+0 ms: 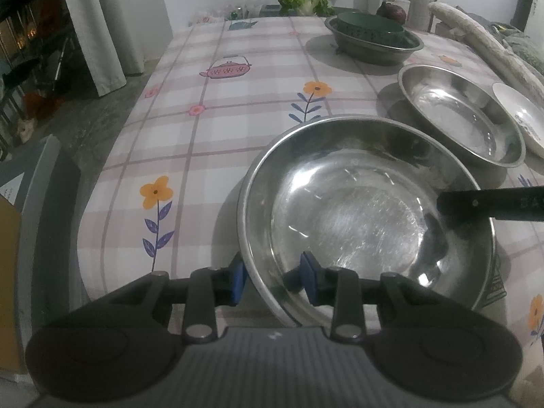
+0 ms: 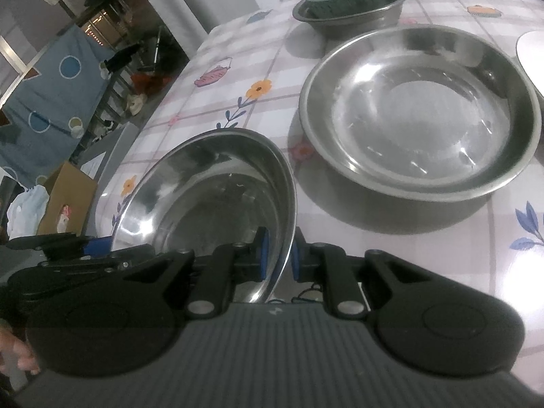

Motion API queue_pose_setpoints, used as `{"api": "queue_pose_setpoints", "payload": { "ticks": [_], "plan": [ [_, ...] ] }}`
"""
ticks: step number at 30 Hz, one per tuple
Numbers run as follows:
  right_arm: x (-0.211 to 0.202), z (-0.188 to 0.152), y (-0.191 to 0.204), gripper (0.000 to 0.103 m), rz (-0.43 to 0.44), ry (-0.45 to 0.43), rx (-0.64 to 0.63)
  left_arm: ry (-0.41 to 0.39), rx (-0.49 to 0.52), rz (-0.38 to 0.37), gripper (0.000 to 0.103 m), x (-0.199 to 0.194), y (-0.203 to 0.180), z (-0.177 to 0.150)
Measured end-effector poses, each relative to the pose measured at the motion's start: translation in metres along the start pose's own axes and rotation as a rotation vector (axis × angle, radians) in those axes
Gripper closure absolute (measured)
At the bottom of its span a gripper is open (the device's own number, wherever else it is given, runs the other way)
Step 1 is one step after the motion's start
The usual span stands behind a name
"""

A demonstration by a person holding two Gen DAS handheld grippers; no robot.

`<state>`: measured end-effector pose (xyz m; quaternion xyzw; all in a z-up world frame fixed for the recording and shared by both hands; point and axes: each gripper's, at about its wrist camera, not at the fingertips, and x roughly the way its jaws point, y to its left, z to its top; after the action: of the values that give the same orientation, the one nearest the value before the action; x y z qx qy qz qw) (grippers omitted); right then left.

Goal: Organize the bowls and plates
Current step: 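Hold both steel bowls by their rims and carry them along the table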

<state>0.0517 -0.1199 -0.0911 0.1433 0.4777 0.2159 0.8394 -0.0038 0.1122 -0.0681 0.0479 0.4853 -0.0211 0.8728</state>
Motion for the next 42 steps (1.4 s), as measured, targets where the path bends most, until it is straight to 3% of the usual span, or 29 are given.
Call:
{"api": "queue_pose_setpoints", "payload": {
  "ticks": [42],
  "plan": [
    [-0.0044,-0.0035,0.0051,0.087,0.009,-0.018,-0.010,-0.015,-0.019,0.006,0.064,-0.0028,0.0007,0.0025]
  ]
}}
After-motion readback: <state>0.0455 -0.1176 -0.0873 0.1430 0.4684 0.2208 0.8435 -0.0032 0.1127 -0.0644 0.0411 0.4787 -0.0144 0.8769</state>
